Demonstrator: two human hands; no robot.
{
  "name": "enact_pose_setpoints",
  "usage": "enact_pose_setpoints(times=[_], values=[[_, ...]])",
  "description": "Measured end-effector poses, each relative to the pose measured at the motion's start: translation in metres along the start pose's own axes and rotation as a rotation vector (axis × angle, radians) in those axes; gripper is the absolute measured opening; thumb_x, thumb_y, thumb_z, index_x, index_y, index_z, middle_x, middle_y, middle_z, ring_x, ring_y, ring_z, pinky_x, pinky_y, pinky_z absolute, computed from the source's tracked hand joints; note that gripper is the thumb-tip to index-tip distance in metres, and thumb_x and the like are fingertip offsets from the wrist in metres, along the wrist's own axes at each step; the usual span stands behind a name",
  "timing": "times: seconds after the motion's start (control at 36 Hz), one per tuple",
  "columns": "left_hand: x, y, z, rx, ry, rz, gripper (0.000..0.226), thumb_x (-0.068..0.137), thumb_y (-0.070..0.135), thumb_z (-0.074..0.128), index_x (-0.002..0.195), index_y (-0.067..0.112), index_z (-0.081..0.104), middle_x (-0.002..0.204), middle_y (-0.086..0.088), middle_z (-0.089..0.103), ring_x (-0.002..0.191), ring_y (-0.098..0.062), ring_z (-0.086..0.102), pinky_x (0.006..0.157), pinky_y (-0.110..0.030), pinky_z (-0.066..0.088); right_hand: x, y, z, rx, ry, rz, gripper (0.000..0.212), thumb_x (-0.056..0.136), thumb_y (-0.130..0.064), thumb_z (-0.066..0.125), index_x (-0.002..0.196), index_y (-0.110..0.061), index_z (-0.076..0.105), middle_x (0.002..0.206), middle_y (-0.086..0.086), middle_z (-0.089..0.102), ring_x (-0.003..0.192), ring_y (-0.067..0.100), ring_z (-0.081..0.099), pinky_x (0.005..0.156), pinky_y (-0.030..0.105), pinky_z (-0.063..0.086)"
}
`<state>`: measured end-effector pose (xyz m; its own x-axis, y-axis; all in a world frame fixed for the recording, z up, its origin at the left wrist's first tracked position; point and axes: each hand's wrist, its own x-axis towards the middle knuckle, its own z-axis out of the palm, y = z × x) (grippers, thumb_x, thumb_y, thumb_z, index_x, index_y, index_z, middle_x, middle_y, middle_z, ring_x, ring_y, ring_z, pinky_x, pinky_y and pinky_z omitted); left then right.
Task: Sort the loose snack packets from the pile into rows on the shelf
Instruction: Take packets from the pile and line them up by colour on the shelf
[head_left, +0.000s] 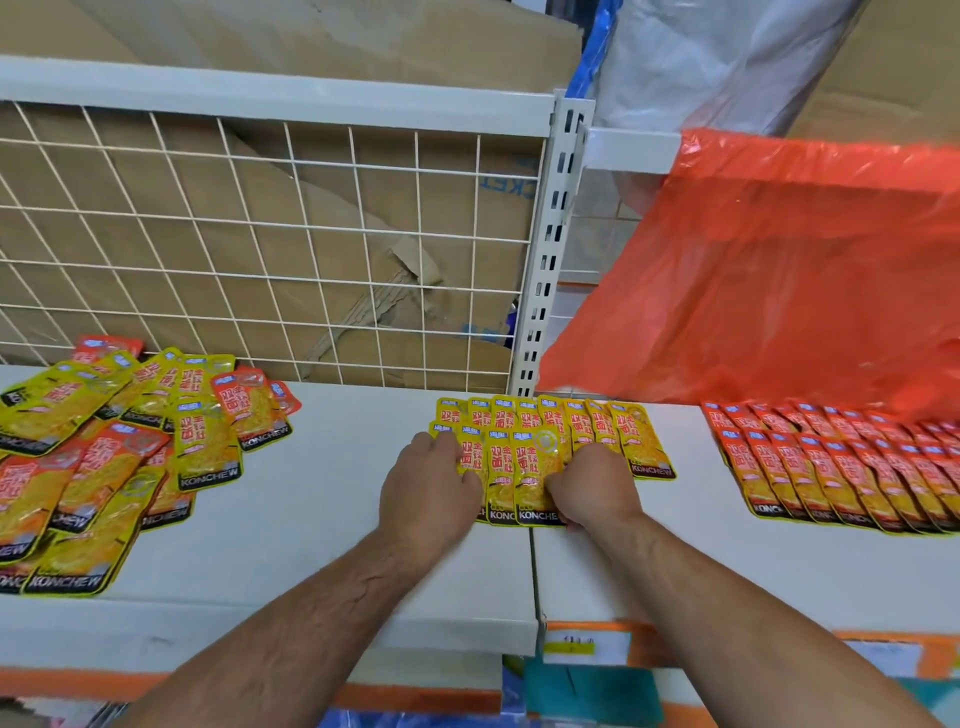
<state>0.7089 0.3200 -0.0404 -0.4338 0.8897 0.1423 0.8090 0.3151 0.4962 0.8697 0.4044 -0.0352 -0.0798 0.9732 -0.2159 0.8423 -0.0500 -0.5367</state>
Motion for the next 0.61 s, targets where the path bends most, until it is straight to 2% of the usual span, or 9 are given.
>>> enact_pose_setpoints(times=[0.08,0.14,0.19,0.31,0.42,0.47,0.53,0.61], values=[[-0.003,-0.002,-0.002,0.005,0.002,0.018,0.024,0.089,0.032,0.054,0.109,0.019,0.056,0.105,0.000,0.051,0.100,-0.020,0.052,0.078,-0.032,0.044,-0.002,-0.002,0.001,-0.025,0.038,0.012,0.015,0.075,-0.014,0.058,0.061,-0.012,0.052,0.070,0.009,0.064,0.069,0.029,0.065,0.055,0.026,0.049],[-0.006,-0.003,-0.004,0.011,0.004,0.026,0.023,0.089,0.032,0.054,0.107,0.018,0.056,0.104,-0.001,0.052,0.101,-0.021,0.052,0.079,-0.033,0.045,-0.004,-0.002,0.001,-0.031,0.058,0.019,0.017,0.076,-0.015,0.060,0.062,-0.013,0.050,0.075,0.010,0.065,0.072,0.029,0.062,0.057,0.025,0.043],[-0.009,-0.004,-0.006,0.023,0.005,0.031,0.023,0.090,0.032,0.054,0.106,0.017,0.056,0.104,-0.002,0.054,0.101,-0.022,0.052,0.080,-0.034,0.046,-0.007,-0.003,0.000,-0.036,0.072,0.025,0.016,0.076,-0.017,0.063,0.065,-0.013,0.053,0.080,0.010,0.066,0.074,0.029,0.060,0.061,0.025,0.043],[-0.017,-0.002,-0.011,0.064,0.003,0.049,0.024,0.090,0.032,0.052,0.108,0.017,0.056,0.105,-0.003,0.055,0.102,-0.023,0.052,0.081,-0.035,0.046,-0.009,-0.001,-0.003,-0.061,0.076,0.009,0.020,0.077,-0.018,0.064,0.063,-0.013,0.051,0.075,0.007,0.062,0.069,0.027,0.055,0.059,0.025,0.040],[-0.026,-0.002,-0.017,0.119,0.000,0.050,0.028,0.090,0.034,0.051,0.114,0.019,0.056,0.109,-0.002,0.054,0.106,-0.023,0.051,0.085,-0.035,0.043,-0.014,0.002,-0.007,-0.084,0.100,-0.036,0.011,0.078,-0.018,0.061,0.072,-0.014,0.052,0.087,0.010,0.067,0.073,0.028,0.054,0.060,0.026,0.039],[-0.031,-0.003,-0.019,0.141,-0.012,0.053,0.035,0.091,0.036,0.050,0.122,0.021,0.055,0.116,-0.001,0.055,0.111,-0.022,0.049,0.090,-0.035,0.042,-0.022,0.000,-0.007,-0.128,0.124,-0.084,0.007,0.082,-0.020,0.057,0.086,-0.014,0.057,0.090,0.007,0.064,0.082,0.030,0.059,0.063,0.028,0.038],[-0.038,-0.004,-0.021,0.162,-0.027,0.049,0.042,0.093,0.038,0.049,0.131,0.022,0.052,0.124,0.000,0.055,0.116,-0.022,0.048,0.096,-0.035,0.040,-0.033,-0.002,-0.006,-0.206,0.162,-0.185,0.014,0.086,-0.022,0.053,0.094,-0.016,0.062,0.094,0.005,0.066,0.091,0.030,0.063,0.064,0.029,0.038],[-0.049,-0.005,-0.025,0.178,-0.013,0.043,0.046,0.093,0.039,0.049,0.136,0.023,0.051,0.130,0.001,0.056,0.120,-0.022,0.049,0.099,-0.035,0.040,-0.051,-0.005,0.000,-0.249,0.151,-0.394,0.014,0.086,-0.025,0.051,0.087,-0.017,0.062,0.093,0.003,0.065,0.093,0.029,0.061,0.061,0.030,0.035]])
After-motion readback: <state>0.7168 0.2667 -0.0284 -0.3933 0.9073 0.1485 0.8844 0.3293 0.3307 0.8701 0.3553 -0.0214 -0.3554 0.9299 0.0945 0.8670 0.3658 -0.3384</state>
